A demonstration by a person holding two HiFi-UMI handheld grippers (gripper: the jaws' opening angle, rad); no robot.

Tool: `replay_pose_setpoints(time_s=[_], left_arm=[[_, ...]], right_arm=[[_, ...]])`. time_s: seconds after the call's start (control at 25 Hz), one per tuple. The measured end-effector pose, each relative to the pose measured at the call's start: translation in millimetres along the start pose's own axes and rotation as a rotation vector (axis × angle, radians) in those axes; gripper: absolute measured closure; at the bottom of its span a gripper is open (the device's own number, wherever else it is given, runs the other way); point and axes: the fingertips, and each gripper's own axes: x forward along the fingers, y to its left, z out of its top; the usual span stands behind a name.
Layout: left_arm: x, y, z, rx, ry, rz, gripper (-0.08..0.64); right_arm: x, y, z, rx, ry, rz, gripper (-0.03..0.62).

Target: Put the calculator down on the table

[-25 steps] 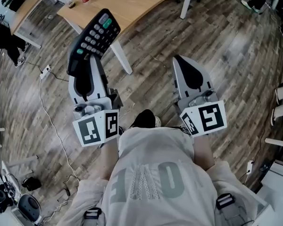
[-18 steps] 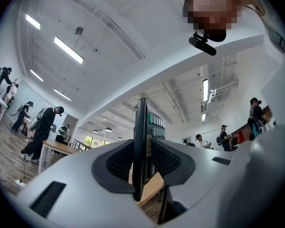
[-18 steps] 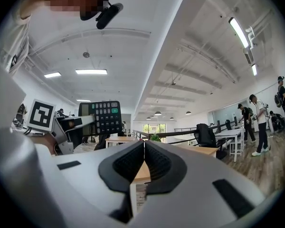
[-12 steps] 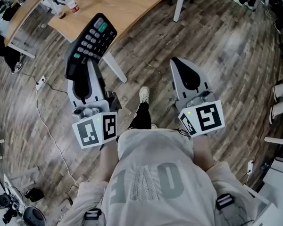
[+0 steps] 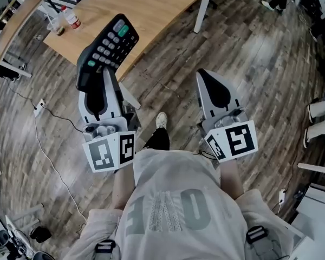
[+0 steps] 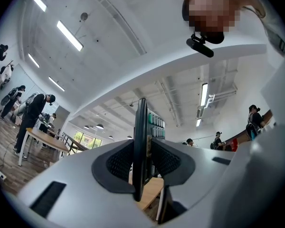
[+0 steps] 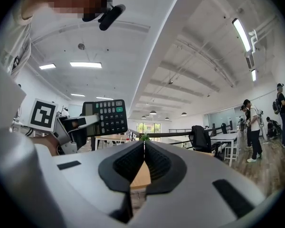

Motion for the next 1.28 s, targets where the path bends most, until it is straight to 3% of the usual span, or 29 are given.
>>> replay_pose_setpoints(time_s=[0.24,0.52,0.88,1.28], left_arm=[[95.1,26.7,-23.4,-0.008,0.017,-0.015,0.440],[169.4,59.7,-40.7,-0.023,-0.010,-0.034,0.440],[203.0,72.0,-59.1,-0.061,-0.004,-0.012,0.440],[248.4,65.4,-81.3,0.000,-0.001,0.062,0.440]], right_arm=[[92.5,-39.5,6.5,0.009,0.020,-0.008,0.572],[165.4,-62.1,15.5,-0.008,0.000,-0.026,0.572],[202.1,-82.2,9.0,-0.016,0.032,-0.011,0.572],[264.1,-129.5,2.8,-0.009,-0.013,0.086,0.572]])
